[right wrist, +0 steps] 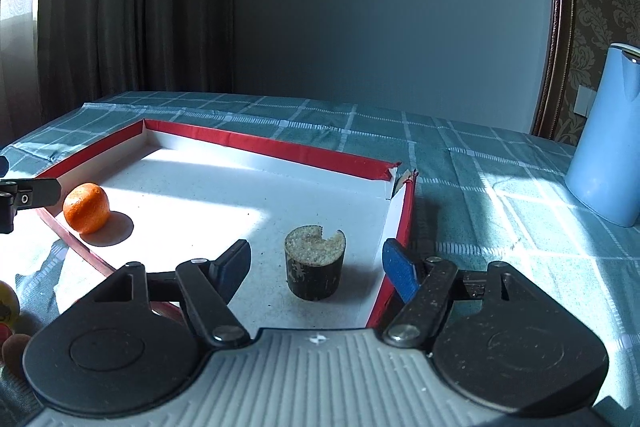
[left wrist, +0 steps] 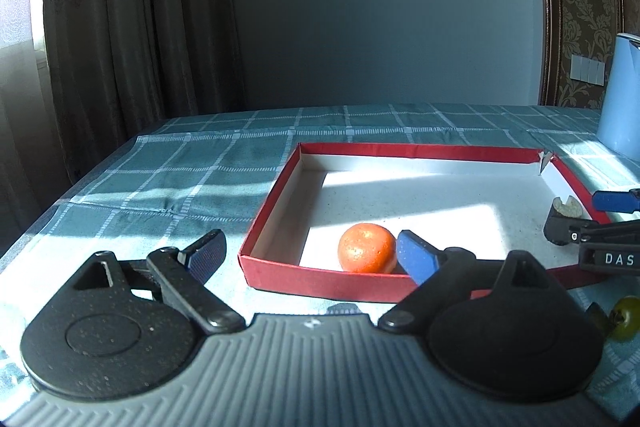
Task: Organize fruits
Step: 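Lift both open grippers out of the tray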
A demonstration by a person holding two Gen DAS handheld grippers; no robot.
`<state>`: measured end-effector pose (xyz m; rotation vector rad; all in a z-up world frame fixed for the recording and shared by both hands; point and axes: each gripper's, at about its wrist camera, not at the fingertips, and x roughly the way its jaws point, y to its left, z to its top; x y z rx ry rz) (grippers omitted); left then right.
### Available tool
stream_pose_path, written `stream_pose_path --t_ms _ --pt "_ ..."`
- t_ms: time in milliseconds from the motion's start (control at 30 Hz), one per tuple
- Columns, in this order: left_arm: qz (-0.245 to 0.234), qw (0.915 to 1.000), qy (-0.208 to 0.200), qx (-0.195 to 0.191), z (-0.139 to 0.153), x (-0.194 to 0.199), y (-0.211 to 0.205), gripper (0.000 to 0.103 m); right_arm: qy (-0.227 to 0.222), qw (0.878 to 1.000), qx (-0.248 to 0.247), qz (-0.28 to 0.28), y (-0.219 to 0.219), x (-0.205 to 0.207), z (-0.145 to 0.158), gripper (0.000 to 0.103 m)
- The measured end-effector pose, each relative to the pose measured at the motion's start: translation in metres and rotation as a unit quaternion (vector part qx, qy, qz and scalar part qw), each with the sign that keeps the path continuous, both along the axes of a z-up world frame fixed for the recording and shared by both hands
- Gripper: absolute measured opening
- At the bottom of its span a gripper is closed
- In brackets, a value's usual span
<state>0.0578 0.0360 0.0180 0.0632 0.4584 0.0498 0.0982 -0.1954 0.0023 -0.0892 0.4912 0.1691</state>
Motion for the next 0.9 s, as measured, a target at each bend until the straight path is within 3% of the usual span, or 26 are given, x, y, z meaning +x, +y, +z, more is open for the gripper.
stream_pose_path --t_ms 133,200,367,500,700,900 --pt "0.000 0.9999 0.003 -0.012 -0.002 -0.022 0.013 0.091 -0.007 1.000 0.004 -0.005 -0.003 -0.005 0.002 0.073" --pt "0.005 0.9999 0.006 -0.015 -0.005 -0.031 0.018 0.092 -0.011 1.000 0.008 -0.013 -0.006 -0.008 0.003 0.078" --pt "0.008 0.9996 0.021 -0.018 -0.011 -0.049 0.027 0.094 -0.006 0.997 0.072 -0.024 -0.027 -0.015 0.005 0.078" --pt "-0.017 0.9992 0.021 -0.029 -0.014 -0.063 0.030 0.094 0.000 0.995 0.096 -0.036 -0.038 -0.020 0.006 0.078" --pt "-0.020 0.9996 0.022 0.003 -0.018 -0.067 0.020 0.094 0.000 0.993 0.107 -0.042 -0.046 -0.032 0.007 0.078" --pt "-0.069 0.9947 0.053 -0.055 -0.017 -0.059 0.027 0.095 -0.006 0.994 0.102 -0.043 -0.046 -0.039 0.008 0.078"
